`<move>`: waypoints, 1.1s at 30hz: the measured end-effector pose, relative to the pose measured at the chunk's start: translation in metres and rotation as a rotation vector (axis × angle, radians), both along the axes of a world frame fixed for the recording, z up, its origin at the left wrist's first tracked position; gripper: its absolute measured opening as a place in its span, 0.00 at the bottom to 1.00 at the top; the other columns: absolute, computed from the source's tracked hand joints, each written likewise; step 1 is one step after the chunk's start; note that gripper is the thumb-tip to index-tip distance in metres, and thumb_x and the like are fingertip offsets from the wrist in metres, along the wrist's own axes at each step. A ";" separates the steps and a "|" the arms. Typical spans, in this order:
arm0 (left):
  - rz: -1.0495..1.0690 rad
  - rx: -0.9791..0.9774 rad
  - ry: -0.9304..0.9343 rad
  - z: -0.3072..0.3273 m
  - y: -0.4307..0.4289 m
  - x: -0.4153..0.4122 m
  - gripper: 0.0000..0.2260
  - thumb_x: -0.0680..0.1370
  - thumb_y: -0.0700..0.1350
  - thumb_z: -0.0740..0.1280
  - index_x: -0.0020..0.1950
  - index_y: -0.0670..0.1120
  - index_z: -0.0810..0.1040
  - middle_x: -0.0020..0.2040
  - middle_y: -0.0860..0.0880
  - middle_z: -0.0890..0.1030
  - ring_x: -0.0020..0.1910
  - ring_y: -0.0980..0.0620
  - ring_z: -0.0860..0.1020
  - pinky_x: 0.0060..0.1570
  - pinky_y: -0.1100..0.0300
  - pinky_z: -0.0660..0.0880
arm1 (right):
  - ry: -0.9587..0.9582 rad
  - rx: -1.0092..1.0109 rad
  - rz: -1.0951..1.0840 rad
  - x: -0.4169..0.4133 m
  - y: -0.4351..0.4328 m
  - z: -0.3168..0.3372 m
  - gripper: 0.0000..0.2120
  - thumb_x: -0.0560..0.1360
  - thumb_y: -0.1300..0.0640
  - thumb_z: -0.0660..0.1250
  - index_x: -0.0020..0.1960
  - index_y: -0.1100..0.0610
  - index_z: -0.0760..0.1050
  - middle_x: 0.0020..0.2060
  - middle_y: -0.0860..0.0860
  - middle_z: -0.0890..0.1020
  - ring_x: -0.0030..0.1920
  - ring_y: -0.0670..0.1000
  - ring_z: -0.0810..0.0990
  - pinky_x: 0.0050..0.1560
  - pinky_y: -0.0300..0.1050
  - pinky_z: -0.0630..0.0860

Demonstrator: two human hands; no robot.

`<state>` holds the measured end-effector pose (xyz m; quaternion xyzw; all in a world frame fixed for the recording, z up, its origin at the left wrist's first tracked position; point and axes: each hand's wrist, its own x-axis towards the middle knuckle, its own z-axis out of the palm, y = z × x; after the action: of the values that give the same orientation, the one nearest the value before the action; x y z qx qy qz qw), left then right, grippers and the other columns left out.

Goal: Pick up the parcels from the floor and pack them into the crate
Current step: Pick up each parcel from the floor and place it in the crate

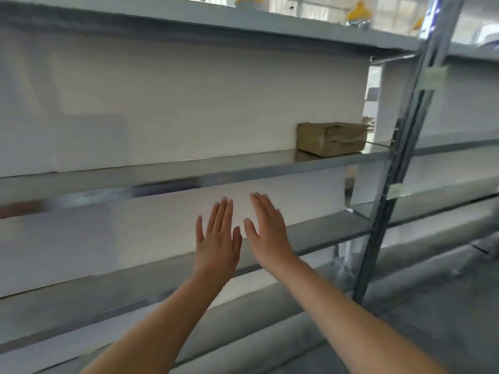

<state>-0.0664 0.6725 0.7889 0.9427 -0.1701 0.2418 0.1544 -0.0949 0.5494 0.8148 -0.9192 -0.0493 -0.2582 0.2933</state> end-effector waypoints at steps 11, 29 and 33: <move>-0.506 0.017 0.058 -0.045 -0.278 -0.054 0.25 0.84 0.49 0.48 0.80 0.47 0.46 0.81 0.52 0.48 0.79 0.55 0.45 0.76 0.46 0.42 | 0.094 0.135 -0.511 -0.098 -0.272 -0.042 0.26 0.83 0.54 0.54 0.79 0.56 0.54 0.78 0.51 0.57 0.78 0.50 0.51 0.78 0.54 0.48; -0.973 0.159 0.313 -0.171 -0.639 0.046 0.25 0.84 0.50 0.48 0.80 0.47 0.47 0.81 0.51 0.49 0.79 0.54 0.46 0.76 0.43 0.43 | 0.364 0.397 -1.140 -0.101 -0.602 -0.155 0.25 0.84 0.52 0.53 0.79 0.55 0.54 0.79 0.53 0.53 0.79 0.50 0.48 0.77 0.53 0.50; -1.042 0.236 0.362 -0.197 -0.704 0.031 0.25 0.84 0.50 0.49 0.80 0.46 0.47 0.81 0.50 0.50 0.79 0.53 0.47 0.75 0.43 0.43 | 0.447 0.434 -1.224 -0.126 -0.643 -0.184 0.25 0.84 0.53 0.53 0.79 0.56 0.54 0.79 0.53 0.54 0.79 0.51 0.48 0.78 0.52 0.49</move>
<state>-0.0350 -0.0318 0.5922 0.7714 -0.6100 -0.0526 0.1736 -0.2214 -0.0935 0.6304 -0.7332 0.5936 -0.1858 0.2750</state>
